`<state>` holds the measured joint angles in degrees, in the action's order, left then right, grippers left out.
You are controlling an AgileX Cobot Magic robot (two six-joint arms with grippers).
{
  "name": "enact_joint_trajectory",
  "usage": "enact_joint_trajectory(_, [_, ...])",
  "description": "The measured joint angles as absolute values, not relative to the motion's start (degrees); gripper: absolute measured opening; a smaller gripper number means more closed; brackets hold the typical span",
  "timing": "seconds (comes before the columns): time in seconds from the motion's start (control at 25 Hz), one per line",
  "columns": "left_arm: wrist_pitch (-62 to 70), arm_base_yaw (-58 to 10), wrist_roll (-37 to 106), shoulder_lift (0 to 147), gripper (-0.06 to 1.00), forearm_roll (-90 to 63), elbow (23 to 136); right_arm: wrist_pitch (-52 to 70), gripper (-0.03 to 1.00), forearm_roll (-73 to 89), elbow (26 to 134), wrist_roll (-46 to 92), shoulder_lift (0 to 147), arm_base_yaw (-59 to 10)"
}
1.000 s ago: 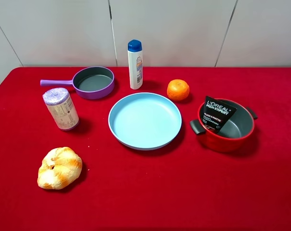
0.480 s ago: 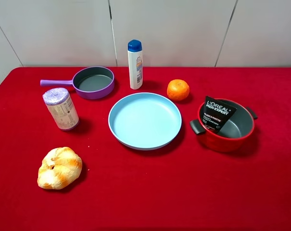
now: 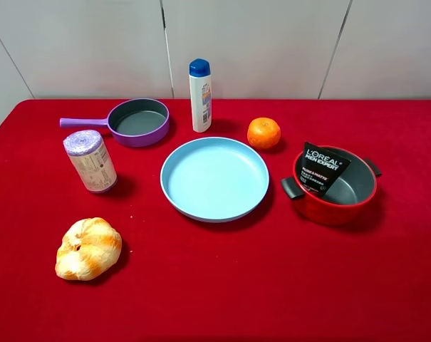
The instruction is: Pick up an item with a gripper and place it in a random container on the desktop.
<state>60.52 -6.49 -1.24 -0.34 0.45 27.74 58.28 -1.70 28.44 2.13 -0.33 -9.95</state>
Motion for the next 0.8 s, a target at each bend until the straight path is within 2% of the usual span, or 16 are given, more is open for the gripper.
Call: enact_joint_trajectory(0.8, [60.52, -6.49, -1.24, -0.34, 0.99, 0.45, 27.74, 58.28, 0.69, -1.7, 28.44, 2.13, -0.33, -9.95])
